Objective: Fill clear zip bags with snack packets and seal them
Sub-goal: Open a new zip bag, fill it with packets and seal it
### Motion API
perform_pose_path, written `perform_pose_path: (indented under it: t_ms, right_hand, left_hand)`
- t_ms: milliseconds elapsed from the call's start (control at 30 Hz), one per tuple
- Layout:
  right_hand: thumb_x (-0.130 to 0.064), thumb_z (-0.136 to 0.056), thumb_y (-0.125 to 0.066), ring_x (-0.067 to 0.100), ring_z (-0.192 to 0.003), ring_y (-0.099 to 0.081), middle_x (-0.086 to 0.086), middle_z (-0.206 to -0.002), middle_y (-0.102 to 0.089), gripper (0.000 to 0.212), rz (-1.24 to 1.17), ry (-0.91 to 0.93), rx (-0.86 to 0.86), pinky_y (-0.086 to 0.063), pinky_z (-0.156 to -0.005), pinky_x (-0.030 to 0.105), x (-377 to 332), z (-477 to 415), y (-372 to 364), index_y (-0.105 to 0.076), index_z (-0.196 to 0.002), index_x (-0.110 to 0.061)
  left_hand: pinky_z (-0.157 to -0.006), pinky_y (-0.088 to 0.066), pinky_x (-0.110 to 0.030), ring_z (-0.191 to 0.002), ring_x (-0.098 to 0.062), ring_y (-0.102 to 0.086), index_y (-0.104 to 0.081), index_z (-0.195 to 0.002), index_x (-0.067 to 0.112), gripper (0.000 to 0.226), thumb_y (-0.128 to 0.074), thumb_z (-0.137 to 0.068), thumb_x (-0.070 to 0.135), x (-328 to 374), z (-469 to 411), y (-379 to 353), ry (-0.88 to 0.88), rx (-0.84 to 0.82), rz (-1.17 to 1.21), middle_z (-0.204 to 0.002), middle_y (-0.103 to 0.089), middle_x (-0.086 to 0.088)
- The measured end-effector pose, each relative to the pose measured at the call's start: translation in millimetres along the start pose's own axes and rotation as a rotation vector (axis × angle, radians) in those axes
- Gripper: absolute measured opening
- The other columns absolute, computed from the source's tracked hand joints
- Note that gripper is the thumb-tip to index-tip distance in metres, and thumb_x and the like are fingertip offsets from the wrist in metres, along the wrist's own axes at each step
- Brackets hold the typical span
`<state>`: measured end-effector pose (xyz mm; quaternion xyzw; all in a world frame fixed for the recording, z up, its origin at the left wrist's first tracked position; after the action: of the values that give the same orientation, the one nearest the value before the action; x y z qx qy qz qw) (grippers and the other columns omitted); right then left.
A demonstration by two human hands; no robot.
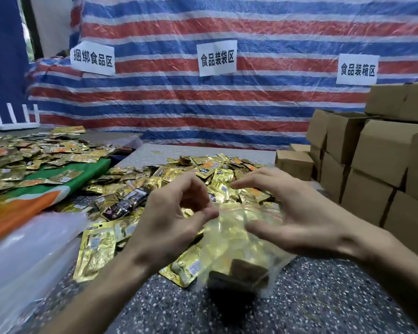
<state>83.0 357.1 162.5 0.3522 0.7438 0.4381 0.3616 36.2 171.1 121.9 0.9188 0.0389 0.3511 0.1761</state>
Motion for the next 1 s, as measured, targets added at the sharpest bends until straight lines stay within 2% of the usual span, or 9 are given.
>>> perform_pose_path:
  t_ms: [67,133,233,300,433,533,600,767,1000]
  right_hand:
    - [-0.047,-0.086,-0.065,-0.003,-0.118,-0.048,-0.017,-0.130,-0.055,0.051,0.072,0.052,-0.036,-0.040,-0.103,0.022,-17.3,-8.5,-9.9,-0.056,-0.133,-0.030]
    - [-0.047,-0.088,-0.063,0.000,-0.104,-0.055,-0.016,-0.115,-0.062,0.035,0.091,0.064,-0.032,-0.047,-0.092,0.028,-24.2,-12.8,-15.9,-0.064,-0.119,-0.030]
    - [-0.040,-0.089,-0.064,0.002,-0.086,-0.060,-0.016,-0.090,-0.066,0.015,0.007,0.073,0.044,-0.051,-0.077,0.034,-25.0,-13.0,-17.4,-0.071,-0.094,-0.028]
    - [-0.037,-0.089,-0.067,0.003,-0.081,-0.060,-0.016,-0.084,-0.066,0.011,-0.035,0.093,0.057,-0.052,-0.072,0.036,-24.4,-13.2,-19.2,-0.072,-0.087,-0.028]
    - [-0.031,-0.086,-0.070,0.006,-0.080,-0.060,-0.017,-0.081,-0.065,0.004,-0.081,0.103,0.094,-0.051,-0.068,0.043,-23.1,-13.9,-20.9,-0.072,-0.084,-0.028]
    - [-0.031,-0.085,-0.072,0.009,-0.080,-0.062,-0.014,-0.079,-0.066,0.007,-0.129,0.075,0.102,-0.052,-0.068,0.044,-21.4,-15.0,-21.5,-0.073,-0.080,-0.025]
    - [-0.034,-0.086,-0.072,0.008,-0.081,-0.063,-0.014,-0.080,-0.068,0.011,-0.137,0.058,0.080,-0.052,-0.071,0.044,-20.3,-15.0,-22.4,-0.074,-0.081,-0.025]
    - [-0.042,-0.084,-0.072,0.003,-0.085,-0.064,-0.016,-0.083,-0.072,0.011,-0.158,0.008,0.007,-0.051,-0.077,0.040,-14.5,-8.0,-22.9,-0.076,-0.085,-0.032]
    - [-0.038,-0.086,-0.072,-0.002,-0.091,-0.065,-0.023,-0.089,-0.072,0.008,-0.167,-0.008,0.001,-0.053,-0.084,0.034,1.8,3.4,-11.5,-0.076,-0.090,-0.033]
  left_hand:
    - [-0.065,-0.056,-0.033,-0.072,-0.014,-0.068,-0.059,-0.082,0.019,0.030,-0.083,-0.074,0.002,3.8,1.7,-1.2,-0.018,0.015,-0.008,-0.078,-0.069,0.004]
    - [-0.064,-0.055,-0.035,-0.071,-0.015,-0.067,-0.057,-0.080,0.021,0.033,-0.083,-0.074,0.002,6.6,5.0,-0.4,-0.034,0.032,0.006,-0.076,-0.068,0.003]
    - [-0.061,-0.053,-0.037,-0.069,-0.017,-0.067,-0.056,-0.079,0.026,0.030,-0.081,-0.075,0.010,8.8,9.3,2.5,-0.042,0.041,0.029,-0.074,-0.068,0.005]
    - [-0.062,-0.054,-0.038,-0.071,-0.017,-0.068,-0.057,-0.080,0.026,0.024,-0.079,-0.075,0.016,8.2,11.0,5.2,-0.023,0.039,0.058,-0.076,-0.069,0.004]
    - [-0.065,-0.054,-0.031,-0.077,-0.016,-0.068,-0.062,-0.087,0.025,0.015,-0.076,-0.082,0.023,4.6,14.3,6.9,-0.049,-0.014,0.015,-0.081,-0.068,0.007]
    - [-0.063,-0.046,-0.023,-0.076,-0.010,-0.059,-0.061,-0.089,0.026,0.016,-0.057,-0.094,0.040,1.9,17.2,0.1,-0.150,-0.147,-0.228,-0.080,-0.060,0.014]
    - [-0.061,-0.044,-0.028,-0.072,-0.009,-0.055,-0.060,-0.088,0.024,0.023,-0.046,-0.097,0.041,-1.1,19.6,-3.8,-0.190,-0.217,-0.301,-0.077,-0.056,0.013]
    - [-0.059,-0.046,-0.035,-0.069,-0.009,-0.057,-0.066,-0.082,0.016,0.025,-0.051,-0.095,0.031,-1.7,23.7,-1.8,-0.275,-0.145,-0.320,-0.076,-0.061,0.011]
    - [-0.061,-0.044,-0.020,-0.070,-0.001,-0.058,-0.070,-0.077,0.015,0.023,-0.056,-0.091,0.027,1.0,18.9,-2.8,-0.270,-0.068,-0.276,-0.075,-0.060,0.019]
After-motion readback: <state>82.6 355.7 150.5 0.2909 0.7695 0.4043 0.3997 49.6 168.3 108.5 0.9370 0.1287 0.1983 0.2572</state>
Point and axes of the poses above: each hand's wrist, its own z-axis away from the middle knuckle, its own y-axis out of the back of the hand, x = y × z, the point moved 4 cm from there along -z, towards the middle knuckle
